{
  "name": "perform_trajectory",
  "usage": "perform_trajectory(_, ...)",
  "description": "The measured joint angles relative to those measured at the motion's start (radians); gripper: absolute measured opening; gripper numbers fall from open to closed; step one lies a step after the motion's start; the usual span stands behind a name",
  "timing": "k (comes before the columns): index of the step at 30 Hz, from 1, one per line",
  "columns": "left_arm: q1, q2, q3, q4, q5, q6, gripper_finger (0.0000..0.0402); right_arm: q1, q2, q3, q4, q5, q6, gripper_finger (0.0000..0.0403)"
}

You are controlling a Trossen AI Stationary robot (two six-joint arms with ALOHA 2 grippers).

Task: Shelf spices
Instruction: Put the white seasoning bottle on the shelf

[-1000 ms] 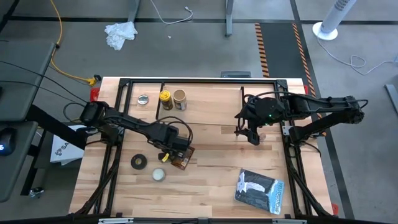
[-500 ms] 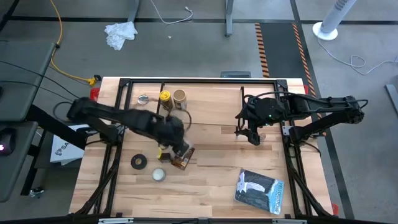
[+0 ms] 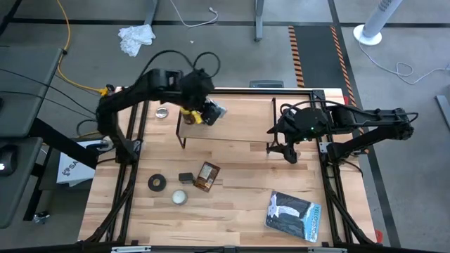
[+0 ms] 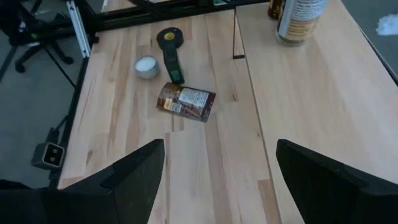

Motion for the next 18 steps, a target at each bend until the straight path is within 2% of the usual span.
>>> perform_trajectory(6,0.027,0.141,0.148,-0.097,-0.009,0.142,0.0188,0.0,-0.003,0.0,0.0,0.0,0.031,0.0307)
perform_trajectory(12,0.027,0.23,0.157,-0.127,-0.033,0.272,0.0188,0.0,-0.003,0.0,0.004,0.0,0.041,0.0307)
perform_trajectory(18,0.03,0.293,0.157,-0.147,-0.042,0.338,0.0188,0.0,-0.003,0.0,0.008,0.0,0.058,0.0307)
